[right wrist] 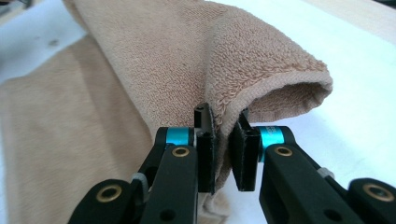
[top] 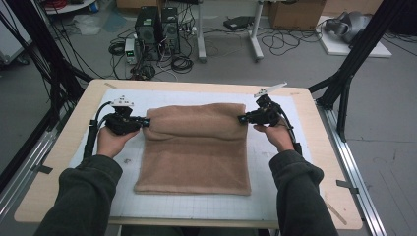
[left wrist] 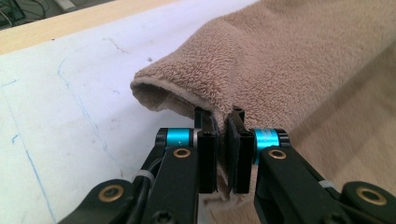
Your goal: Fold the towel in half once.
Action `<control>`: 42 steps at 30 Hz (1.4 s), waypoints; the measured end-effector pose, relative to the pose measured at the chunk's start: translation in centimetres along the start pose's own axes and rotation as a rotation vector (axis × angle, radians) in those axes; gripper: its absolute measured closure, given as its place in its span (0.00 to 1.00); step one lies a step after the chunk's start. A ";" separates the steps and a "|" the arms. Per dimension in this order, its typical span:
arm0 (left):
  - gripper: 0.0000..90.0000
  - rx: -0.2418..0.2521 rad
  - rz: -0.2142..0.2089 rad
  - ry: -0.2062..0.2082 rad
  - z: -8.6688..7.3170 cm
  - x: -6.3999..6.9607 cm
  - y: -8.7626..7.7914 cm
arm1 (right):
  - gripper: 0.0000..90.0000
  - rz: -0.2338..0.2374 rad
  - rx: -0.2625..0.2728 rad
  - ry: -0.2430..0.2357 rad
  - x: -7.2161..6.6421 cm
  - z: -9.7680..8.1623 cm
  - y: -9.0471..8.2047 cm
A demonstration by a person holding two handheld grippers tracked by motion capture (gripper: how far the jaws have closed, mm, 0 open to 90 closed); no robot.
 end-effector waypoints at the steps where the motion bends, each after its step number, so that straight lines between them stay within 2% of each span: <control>1: 0.94 0.012 -0.003 0.007 0.0 0.3 -0.2 | 0.92 0.005 -0.004 -0.006 -0.1 -0.3 -0.1; 3: 0.93 -0.007 -0.027 0.009 -0.6 1.0 -0.4 | 0.91 0.018 -0.024 0.003 -0.4 -1.1 -0.3; 6: 0.93 -0.020 -0.044 0.029 -1.9 2.2 -0.6 | 0.91 0.043 -0.022 0.000 -1.0 -2.3 -0.5; 11: 0.93 -0.048 -0.062 0.048 -4.2 4.0 -0.8 | 0.91 0.066 -0.072 0.004 -1.5 -5.0 0.3; 14: 0.93 -0.062 -0.077 0.046 -5.2 4.5 -0.8 | 0.91 0.063 -0.106 0.001 -1.7 -6.4 1.0; 18: 0.93 -0.067 -0.099 0.005 -6.4 4.8 -0.6 | 0.91 0.066 -0.131 0.015 -1.6 -7.8 1.8; 22: 0.91 -0.060 -0.093 -0.004 -6.4 5.0 -0.5 | 0.89 0.085 -0.111 0.040 -1.2 -8.7 2.4; 24: 0.82 -0.061 -0.094 -0.003 -6.4 4.9 -0.8 | 0.75 0.082 -0.094 0.058 -1.2 -8.7 2.1; 25: 0.77 -0.056 -0.088 -0.012 -6.3 4.7 -1.0 | 0.71 0.083 -0.089 0.064 -1.1 -8.6 1.9; 27: 0.67 -0.055 -0.085 -0.008 -6.0 4.5 -1.6 | 0.59 0.049 -0.078 0.053 -0.9 -8.3 1.1; 29: 0.60 -0.049 -0.067 -0.006 -5.4 4.1 -2.0 | 0.54 0.047 -0.056 0.076 -0.7 -7.7 0.3; 31: 0.56 -0.050 -0.052 0.002 -4.7 3.5 -2.2 | 0.46 0.008 -0.030 0.068 -0.5 -6.9 -0.5; 36: 0.54 -0.037 -0.033 0.003 -2.6 1.8 -1.9 | 0.42 -0.040 0.000 0.038 -0.1 -4.0 -0.8; 39: 0.54 -0.049 -0.019 -0.008 -2.0 0.9 -0.6 | 0.42 -0.058 -0.007 0.033 0.5 -2.5 0.4; 42: 0.52 -0.080 -0.007 -0.037 -2.4 0.1 1.4 | 0.41 -0.050 -0.035 0.061 1.3 -1.9 2.1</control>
Point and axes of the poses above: each handheld gripper's, and its own axes: y roughly forward along the jaws, z roughly out of its top, x roughly to its right, the point moved 6 cm from there along y, roughly forward along the jaws, and after that the axes turned 13 degrees about y, right-handed, at the moved point
